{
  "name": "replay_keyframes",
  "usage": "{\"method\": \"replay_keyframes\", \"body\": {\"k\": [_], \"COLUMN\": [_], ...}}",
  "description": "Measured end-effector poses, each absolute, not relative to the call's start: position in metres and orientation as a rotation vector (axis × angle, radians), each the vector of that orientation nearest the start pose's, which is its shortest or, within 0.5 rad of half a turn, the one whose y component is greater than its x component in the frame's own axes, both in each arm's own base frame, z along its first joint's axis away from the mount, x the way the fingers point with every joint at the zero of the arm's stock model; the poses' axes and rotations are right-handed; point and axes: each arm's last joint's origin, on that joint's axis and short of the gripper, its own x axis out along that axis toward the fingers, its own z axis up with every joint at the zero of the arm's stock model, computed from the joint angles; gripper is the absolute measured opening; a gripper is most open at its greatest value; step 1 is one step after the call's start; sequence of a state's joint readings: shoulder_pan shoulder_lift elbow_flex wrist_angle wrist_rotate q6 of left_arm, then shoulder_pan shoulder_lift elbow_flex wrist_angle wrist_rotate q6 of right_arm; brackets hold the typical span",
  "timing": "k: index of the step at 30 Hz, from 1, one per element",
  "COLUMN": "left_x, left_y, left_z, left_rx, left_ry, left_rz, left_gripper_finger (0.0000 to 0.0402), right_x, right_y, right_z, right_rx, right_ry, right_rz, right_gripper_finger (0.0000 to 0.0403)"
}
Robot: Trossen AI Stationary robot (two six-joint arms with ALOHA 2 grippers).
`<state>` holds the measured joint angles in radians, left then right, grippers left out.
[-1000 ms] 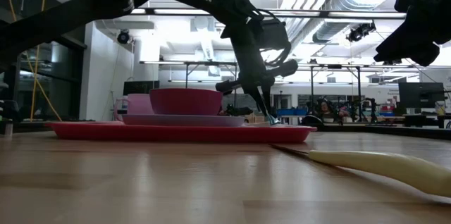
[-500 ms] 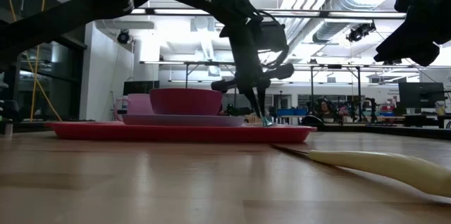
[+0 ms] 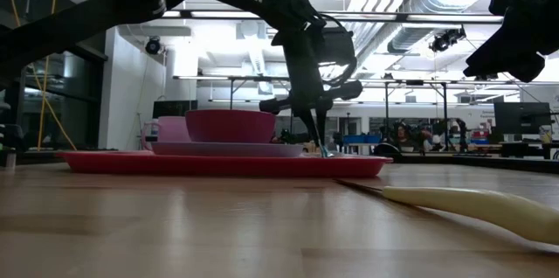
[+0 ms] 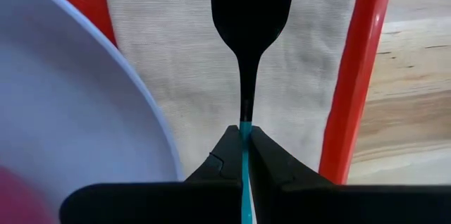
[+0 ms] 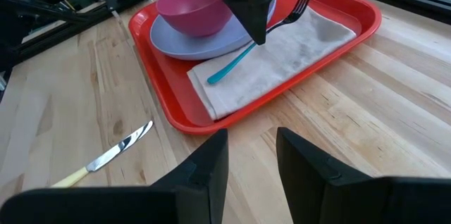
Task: Set up tray
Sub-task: Put the blue fork on the white table napkin to the right of the purple plate
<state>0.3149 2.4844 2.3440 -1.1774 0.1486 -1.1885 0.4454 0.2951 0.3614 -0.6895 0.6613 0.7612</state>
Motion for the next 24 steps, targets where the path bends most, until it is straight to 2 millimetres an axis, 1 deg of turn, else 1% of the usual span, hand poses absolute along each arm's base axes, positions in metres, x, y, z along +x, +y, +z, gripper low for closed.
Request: {"method": "replay_keyframes", "body": {"k": [12, 24], "left_x": [0.4828, 0.4828], "left_y": [0.1527, 0.1512], "left_z": [0.1976, 0.1953], "left_rx": [-1.308, -1.334], "left_ry": [1.048, 1.082], "left_rz": [0.892, 0.862], "left_gripper_finger": [0.0035, 0.0035], "right_x": [0.0812, 0.0812], "right_y": [0.019, 0.0191], "right_z": [0.2035, 0.2036], "right_rx": [0.412, 0.413], "right_ry": [0.416, 0.416], "right_rz": [-0.393, -0.392], "right_gripper_finger": [0.0099, 0.0099]}}
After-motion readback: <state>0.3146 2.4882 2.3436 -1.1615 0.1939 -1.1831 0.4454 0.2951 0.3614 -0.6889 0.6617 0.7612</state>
